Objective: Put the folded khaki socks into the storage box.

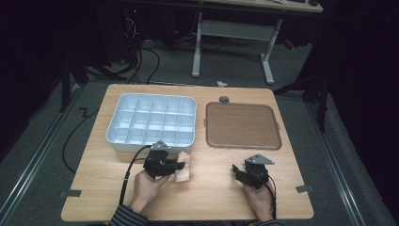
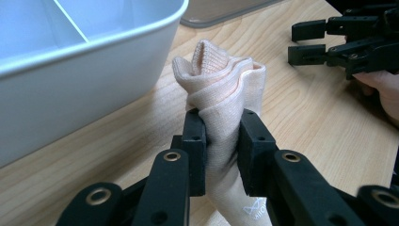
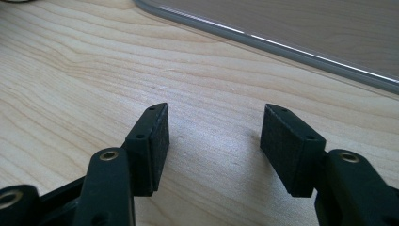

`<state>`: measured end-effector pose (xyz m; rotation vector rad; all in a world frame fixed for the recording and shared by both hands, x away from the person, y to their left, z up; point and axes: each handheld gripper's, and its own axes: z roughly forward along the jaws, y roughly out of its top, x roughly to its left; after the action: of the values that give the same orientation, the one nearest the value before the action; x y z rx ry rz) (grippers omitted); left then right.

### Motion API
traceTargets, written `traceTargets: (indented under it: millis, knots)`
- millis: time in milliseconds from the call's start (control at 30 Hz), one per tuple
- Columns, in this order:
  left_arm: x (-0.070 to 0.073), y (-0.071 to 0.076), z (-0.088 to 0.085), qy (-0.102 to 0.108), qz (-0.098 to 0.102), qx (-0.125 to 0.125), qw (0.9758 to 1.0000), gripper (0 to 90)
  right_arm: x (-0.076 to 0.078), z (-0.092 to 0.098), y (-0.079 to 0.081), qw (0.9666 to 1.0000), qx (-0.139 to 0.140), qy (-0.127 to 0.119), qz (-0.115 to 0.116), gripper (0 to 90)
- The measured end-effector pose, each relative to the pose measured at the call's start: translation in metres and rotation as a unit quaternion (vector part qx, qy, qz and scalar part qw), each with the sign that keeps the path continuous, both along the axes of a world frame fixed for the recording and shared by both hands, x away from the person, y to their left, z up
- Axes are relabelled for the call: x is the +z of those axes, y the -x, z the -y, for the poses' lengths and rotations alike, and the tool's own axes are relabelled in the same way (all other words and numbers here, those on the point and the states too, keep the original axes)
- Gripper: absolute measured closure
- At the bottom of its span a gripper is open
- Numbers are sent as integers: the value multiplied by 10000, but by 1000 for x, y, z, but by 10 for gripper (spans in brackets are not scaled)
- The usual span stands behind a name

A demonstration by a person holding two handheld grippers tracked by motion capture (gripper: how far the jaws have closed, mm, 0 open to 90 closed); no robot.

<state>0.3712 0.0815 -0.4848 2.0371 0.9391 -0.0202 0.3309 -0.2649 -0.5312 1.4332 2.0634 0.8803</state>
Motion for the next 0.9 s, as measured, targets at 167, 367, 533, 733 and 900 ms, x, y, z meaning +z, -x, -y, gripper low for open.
traceTargets:
  millis: [167, 367, 533, 733, 900]
  knots:
    - [5, 0, -6, 7, 50, 33, 10000, 754, 0, 0, 0, 10000, -2, -3, -2, 428]
    - [9, 2, -15, 70, 80, 113, 9999, 754, 0, 0, 0, 10000, -20, -10, -9, 428]
    - [11, 2, -21, 101, 77, 154, 9998, 754, 0, -1, 0, 10000, -20, -7, -5, 428]
    - [13, 2, -28, 122, 86, 225, 9996, 755, 0, 0, 0, 10000, -19, -4, -2, 428]
    - [15, 1, -34, 155, 76, 291, 9994, 755, 0, 0, 0, 10000, -17, -2, 2, 428]
